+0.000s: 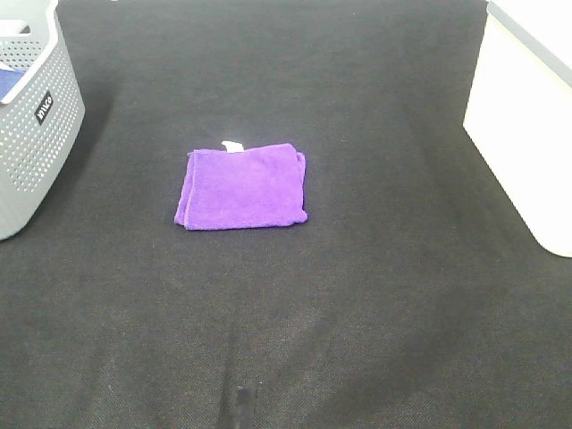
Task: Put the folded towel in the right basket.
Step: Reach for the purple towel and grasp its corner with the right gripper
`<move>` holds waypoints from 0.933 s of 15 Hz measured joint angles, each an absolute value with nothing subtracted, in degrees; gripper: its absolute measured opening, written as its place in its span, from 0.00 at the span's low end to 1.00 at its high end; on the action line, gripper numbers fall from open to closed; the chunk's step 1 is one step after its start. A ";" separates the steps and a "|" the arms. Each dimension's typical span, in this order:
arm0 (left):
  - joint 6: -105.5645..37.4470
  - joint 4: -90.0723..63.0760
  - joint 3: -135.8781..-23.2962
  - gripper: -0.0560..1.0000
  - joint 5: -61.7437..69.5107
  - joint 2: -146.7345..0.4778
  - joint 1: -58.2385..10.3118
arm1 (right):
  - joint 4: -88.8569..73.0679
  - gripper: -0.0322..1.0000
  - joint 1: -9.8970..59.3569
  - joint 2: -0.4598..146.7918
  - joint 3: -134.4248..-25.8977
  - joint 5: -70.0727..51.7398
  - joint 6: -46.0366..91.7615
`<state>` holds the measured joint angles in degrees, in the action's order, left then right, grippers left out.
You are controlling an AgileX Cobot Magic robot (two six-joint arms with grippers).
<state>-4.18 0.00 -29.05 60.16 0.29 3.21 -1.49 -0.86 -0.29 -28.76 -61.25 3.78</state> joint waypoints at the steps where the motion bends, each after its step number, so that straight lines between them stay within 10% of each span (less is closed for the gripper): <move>1: -4.18 0.00 -29.05 0.95 60.16 0.29 3.21 | -1.49 0.98 -0.86 -0.29 -28.76 -61.25 3.78; 14: -4.18 0.00 -29.05 0.95 60.16 0.29 3.21 | -1.78 0.98 -0.86 1.78 -31.28 -61.48 3.32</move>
